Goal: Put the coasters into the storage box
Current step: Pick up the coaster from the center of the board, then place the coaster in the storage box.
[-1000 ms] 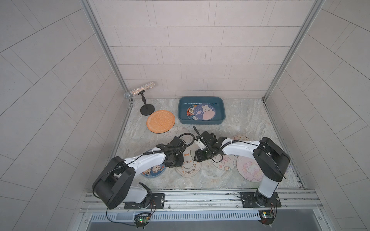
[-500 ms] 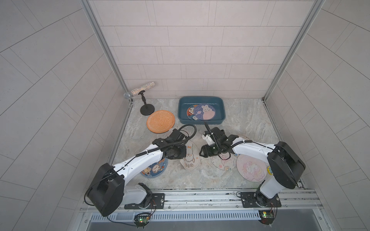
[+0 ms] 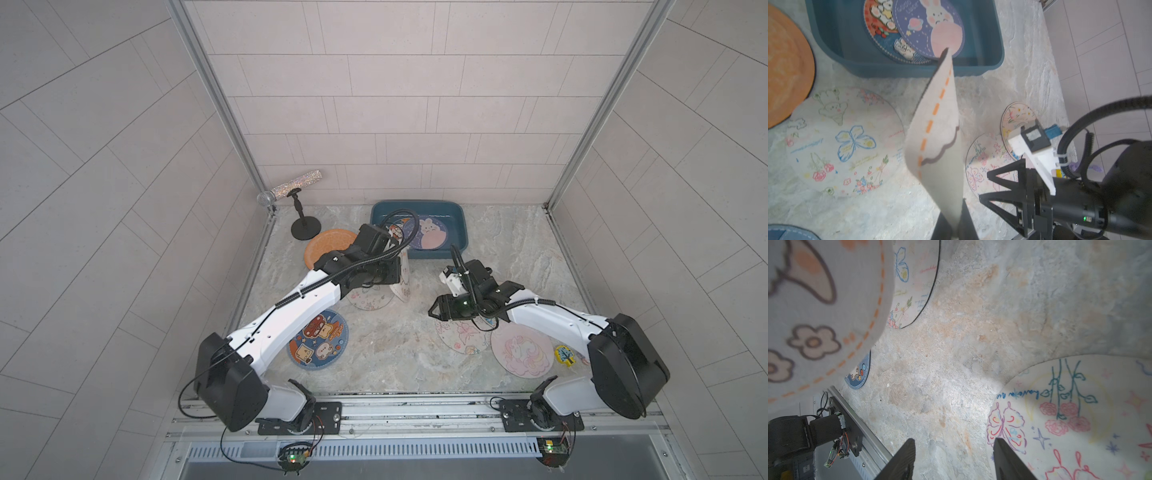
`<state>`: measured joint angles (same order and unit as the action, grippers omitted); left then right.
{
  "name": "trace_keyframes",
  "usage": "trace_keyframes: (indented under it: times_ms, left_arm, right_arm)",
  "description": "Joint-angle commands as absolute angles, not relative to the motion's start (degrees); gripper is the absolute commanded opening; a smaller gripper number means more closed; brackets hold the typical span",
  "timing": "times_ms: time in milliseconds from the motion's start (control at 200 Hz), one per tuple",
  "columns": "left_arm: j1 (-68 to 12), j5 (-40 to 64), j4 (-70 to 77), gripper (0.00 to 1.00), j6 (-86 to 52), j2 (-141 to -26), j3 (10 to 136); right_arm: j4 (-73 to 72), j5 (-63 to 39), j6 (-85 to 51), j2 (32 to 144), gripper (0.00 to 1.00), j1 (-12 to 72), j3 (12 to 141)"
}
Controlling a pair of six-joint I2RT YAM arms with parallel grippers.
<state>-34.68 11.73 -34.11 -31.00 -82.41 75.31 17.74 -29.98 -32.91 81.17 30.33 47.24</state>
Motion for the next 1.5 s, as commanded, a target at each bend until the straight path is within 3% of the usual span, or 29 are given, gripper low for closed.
trace_keyframes:
  times_ms: [0,690,941,1261,1306,1426,1496]
  left_arm:
    - [-33.6,12.0,-31.5,0.0,-29.0,-86.9,80.6]
    - [-27.8,27.0,-24.1,0.0,-29.8,-126.3,122.7]
    - [-26.6,30.3,-21.4,0.0,-33.5,-139.2,132.6]
    - [-21.9,22.7,-32.3,0.0,-28.7,-141.7,133.1]
    - [-21.5,21.9,-33.9,0.07,-28.1,-142.2,133.1]
    - [-21.2,19.8,-37.3,0.53,-26.0,-142.5,132.8]
    - [-21.2,18.5,-37.7,0.67,-25.6,-141.9,131.7]
  right_arm:
    - [18.5,-31.7,-32.1,78.9,0.63,28.9,46.9]
    - [19.7,-36.0,-30.7,76.8,0.64,20.3,46.7]
    - [20.2,-34.5,-30.8,77.4,0.65,18.4,47.8]
    - [20.2,-34.3,-30.7,78.8,0.65,18.2,48.9]
    - [20.4,-34.3,-30.5,78.8,0.65,18.2,49.1]
    - [20.6,-34.2,-30.3,78.9,0.65,18.2,49.4]
    - [20.8,-34.0,-30.3,78.6,0.65,18.2,49.4]
